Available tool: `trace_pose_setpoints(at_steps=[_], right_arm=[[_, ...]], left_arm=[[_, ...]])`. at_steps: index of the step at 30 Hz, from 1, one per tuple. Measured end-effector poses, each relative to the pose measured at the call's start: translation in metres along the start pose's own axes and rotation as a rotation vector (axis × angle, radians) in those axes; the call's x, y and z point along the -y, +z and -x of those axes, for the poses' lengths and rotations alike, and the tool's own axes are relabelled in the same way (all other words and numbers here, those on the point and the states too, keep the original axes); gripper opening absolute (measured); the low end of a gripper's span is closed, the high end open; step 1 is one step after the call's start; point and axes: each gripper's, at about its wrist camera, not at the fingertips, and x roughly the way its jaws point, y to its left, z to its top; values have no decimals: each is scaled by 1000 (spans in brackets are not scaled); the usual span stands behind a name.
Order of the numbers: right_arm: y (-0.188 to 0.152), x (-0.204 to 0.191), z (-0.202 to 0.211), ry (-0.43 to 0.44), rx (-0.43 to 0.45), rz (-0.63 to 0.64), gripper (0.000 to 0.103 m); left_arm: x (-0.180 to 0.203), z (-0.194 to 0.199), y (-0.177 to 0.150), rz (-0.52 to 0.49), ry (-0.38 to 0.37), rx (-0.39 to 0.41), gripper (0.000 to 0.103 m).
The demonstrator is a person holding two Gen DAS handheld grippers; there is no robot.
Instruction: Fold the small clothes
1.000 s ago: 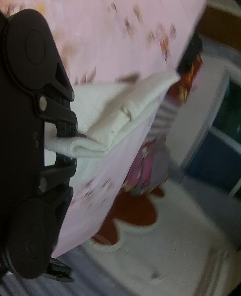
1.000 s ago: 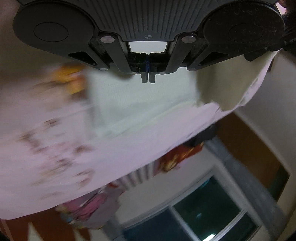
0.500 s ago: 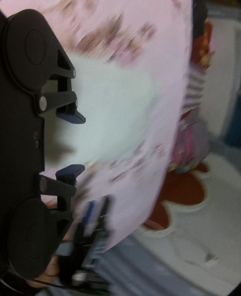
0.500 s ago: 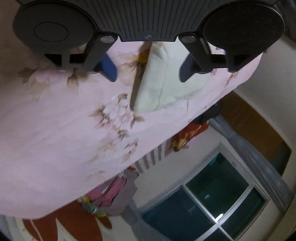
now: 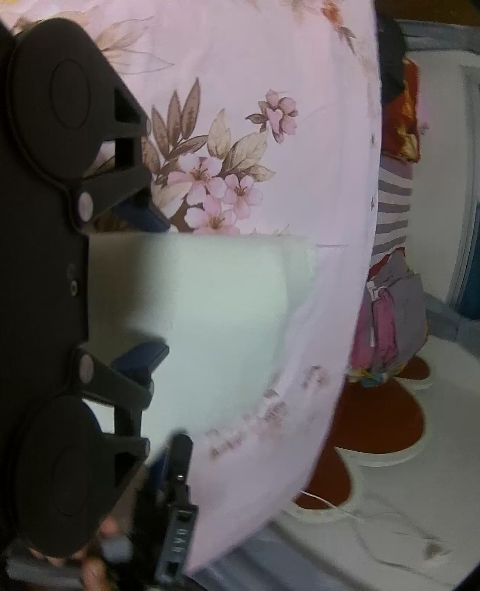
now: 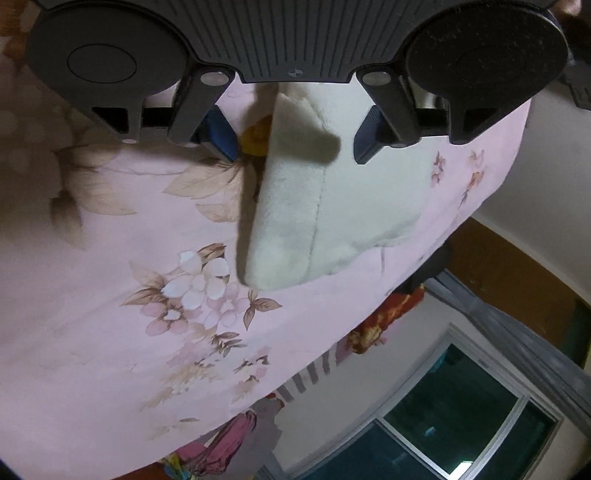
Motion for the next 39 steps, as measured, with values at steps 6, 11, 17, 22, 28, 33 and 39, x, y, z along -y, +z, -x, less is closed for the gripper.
trace_pose_setpoints(at_steps=[6,11,17,22,28,33,39], right_arm=[[-3,-42,-3,24,54,166,17],[-8,-74,-26,-17,14,315,17],[-3,-43,1,-112,106,180,57],[14,-26,-14,-88,80,85,57],[29,-19,-37,2,41,11,28],[16,-64,-20,81,131,355,23],[25,-39,-58,-89,31,327,24]], left_arm=[[-38,-2,-19,151,-49,48,39],[-67,9,-34,273,-103,77,39],[-60,32,-5,195,-162,145,71],[-41,8,27,89,-155,98,67],[-41,-38,37,49,-166,-12,45],[-63,-24,10,147,-176,131,28],[-58,-34,20,107,-145,117,45]])
